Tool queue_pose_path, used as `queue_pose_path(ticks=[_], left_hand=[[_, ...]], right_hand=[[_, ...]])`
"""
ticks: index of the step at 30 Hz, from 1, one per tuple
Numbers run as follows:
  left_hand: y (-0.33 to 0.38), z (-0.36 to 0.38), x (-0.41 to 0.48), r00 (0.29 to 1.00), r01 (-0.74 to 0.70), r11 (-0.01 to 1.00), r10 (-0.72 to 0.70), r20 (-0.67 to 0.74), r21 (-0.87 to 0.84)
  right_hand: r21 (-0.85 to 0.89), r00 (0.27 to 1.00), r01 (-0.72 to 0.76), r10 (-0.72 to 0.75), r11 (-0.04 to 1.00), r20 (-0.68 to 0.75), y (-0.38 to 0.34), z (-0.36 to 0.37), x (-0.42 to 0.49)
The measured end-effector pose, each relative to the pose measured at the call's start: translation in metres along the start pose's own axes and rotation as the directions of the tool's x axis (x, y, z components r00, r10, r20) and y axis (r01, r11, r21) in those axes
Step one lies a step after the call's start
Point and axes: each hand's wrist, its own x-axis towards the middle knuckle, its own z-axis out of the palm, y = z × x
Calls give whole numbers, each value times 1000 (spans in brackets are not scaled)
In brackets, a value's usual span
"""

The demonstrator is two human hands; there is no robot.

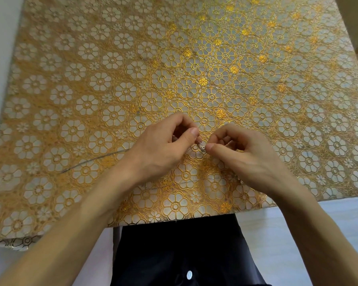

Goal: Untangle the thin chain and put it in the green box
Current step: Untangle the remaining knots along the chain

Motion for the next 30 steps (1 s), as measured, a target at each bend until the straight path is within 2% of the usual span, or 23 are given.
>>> queue_pose_path(ticks=[3,8,13,24,27,30], left_hand=[[1,-1,0,1000,7,996,-5,18,-86],[2,0,0,1000,6,991,-4,9,-131],[4,1,-1,999,27,980,-31,-18,-195],[11,8,-1,999,12,932,-28,-40,-362],[13,8,1,998,23,928,-45,-50,-373],[15,9,2,997,37,924,-57,-42,-380]], right_hand=[[39,1000,-15,14,999,21,0,0,0],[-74,1000,-2,2,997,-1,-2,-1,1],[-60,999,26,-25,998,27,-6,-1,-1],[-67,997,40,-45,997,-61,-8,5,2],[55,997,13,-8,998,-75,-10,5,3],[408,996,-81,92,909,-6,-13,9,2]])
